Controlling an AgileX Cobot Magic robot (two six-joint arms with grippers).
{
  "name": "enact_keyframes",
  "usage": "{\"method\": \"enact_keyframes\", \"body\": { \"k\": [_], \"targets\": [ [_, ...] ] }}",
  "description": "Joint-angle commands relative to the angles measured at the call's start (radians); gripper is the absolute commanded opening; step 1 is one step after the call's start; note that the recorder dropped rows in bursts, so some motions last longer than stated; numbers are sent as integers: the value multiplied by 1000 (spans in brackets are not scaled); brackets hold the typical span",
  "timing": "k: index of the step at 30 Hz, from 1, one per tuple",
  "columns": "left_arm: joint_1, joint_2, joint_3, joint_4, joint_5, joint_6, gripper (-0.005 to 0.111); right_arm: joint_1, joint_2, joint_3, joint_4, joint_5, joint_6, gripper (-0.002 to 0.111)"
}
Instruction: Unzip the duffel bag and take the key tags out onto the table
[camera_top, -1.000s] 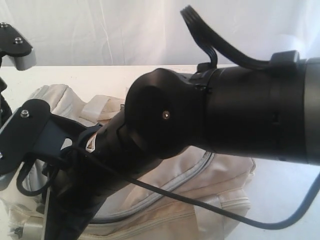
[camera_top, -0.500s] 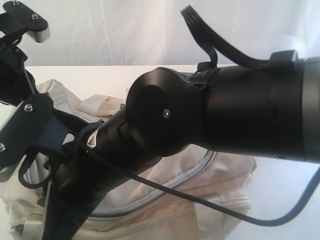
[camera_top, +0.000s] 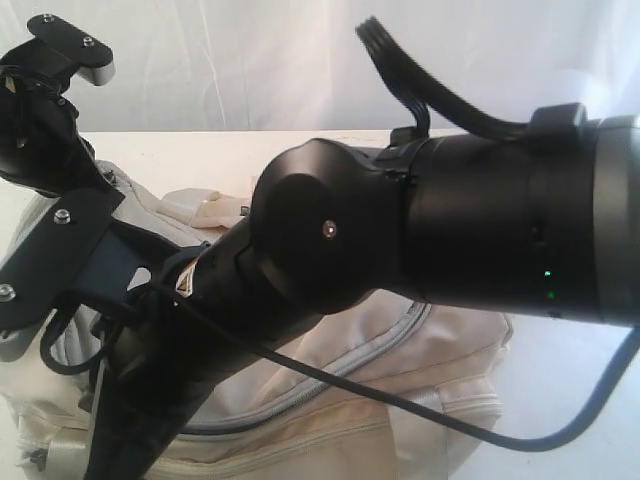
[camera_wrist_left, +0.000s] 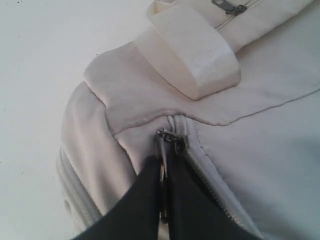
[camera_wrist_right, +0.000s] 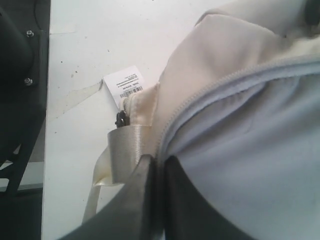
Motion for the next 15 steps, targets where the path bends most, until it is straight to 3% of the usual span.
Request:
{"method": "enact_keyframes", "body": {
  "k": [1, 4, 9, 11, 15],
  "targets": [
    [15, 3, -17, 56, -52, 20, 10, 10, -3, 12, 18, 112, 5, 1],
    [15, 3, -22, 59, -29, 20, 29, 10, -3, 12, 18, 112, 8, 10],
    [15, -1, -79, 59, 87, 20, 61, 10, -5, 8, 18, 112, 38, 37],
    [15, -15, -109, 59, 140, 20, 67, 10, -15, 7, 18, 112, 51, 43],
    [15, -66, -165, 40, 256, 20, 70, 10, -75, 7, 12, 105, 51, 44]
  ]
}}
